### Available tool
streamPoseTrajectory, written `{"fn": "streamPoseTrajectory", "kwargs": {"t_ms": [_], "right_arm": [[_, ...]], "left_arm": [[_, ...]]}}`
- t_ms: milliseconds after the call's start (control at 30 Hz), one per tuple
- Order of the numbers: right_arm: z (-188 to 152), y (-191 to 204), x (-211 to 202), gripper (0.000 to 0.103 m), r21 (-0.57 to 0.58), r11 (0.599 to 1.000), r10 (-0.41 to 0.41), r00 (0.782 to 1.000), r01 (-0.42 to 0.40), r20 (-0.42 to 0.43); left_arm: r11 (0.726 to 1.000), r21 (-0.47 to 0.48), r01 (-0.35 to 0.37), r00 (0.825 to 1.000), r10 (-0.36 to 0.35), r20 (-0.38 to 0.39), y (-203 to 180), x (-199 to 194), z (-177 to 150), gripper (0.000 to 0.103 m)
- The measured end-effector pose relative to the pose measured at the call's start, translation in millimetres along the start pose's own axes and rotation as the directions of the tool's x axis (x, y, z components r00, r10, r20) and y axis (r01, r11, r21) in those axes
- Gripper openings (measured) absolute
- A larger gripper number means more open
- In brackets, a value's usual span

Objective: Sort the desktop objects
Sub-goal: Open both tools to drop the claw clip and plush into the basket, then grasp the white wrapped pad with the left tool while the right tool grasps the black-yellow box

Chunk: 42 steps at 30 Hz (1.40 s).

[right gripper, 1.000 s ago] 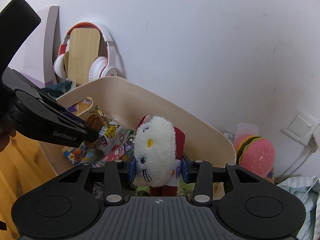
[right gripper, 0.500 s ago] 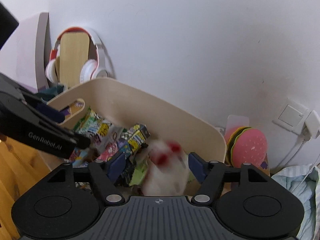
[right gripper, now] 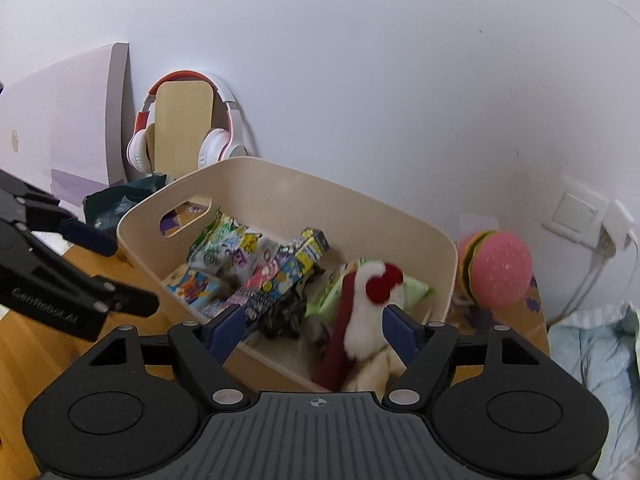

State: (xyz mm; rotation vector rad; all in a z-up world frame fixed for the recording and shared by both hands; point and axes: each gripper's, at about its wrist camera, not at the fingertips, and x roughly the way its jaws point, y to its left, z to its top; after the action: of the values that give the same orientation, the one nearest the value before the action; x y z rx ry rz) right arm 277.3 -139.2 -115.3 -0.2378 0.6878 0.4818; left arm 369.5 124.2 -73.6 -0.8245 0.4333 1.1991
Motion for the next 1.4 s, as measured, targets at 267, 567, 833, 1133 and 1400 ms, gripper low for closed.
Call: {"fn": "streamPoseTrajectory", "kwargs": {"t_ms": [267, 567, 833, 1133, 1400], "right_arm": [[-28, -1, -4, 0.083, 0.089, 0.996, 0.008, 0.998, -0.003, -0.057], [-53, 6, 11, 0.084, 0.112, 0.994, 0.038, 0.987, -0.021, -0.154], [-63, 14, 21, 0.085, 0.117, 0.992, 0.065, 0.976, -0.041, -0.208], [-66, 32, 38, 0.085, 0.094, 0.991, 0.117, 0.964, -0.097, -0.24], [-61, 47, 57, 0.085, 0.035, 0.987, 0.159, 0.954, -0.155, -0.254]], "left_arm": [[0.999, -0.01, 0.032, 0.996, -0.033, -0.088, -15, 4, -37, 0.075], [0.999, 0.045, 0.013, 0.981, -0.004, -0.196, -47, 31, -88, 0.075], [0.994, 0.102, 0.037, 0.964, -0.008, -0.264, -47, 62, -103, 0.075], [0.998, 0.062, 0.014, 0.966, 0.003, -0.259, -18, 76, -101, 0.082], [1.0, 0.009, -0.028, 0.968, 0.029, -0.247, 10, 84, -90, 0.082]]}}
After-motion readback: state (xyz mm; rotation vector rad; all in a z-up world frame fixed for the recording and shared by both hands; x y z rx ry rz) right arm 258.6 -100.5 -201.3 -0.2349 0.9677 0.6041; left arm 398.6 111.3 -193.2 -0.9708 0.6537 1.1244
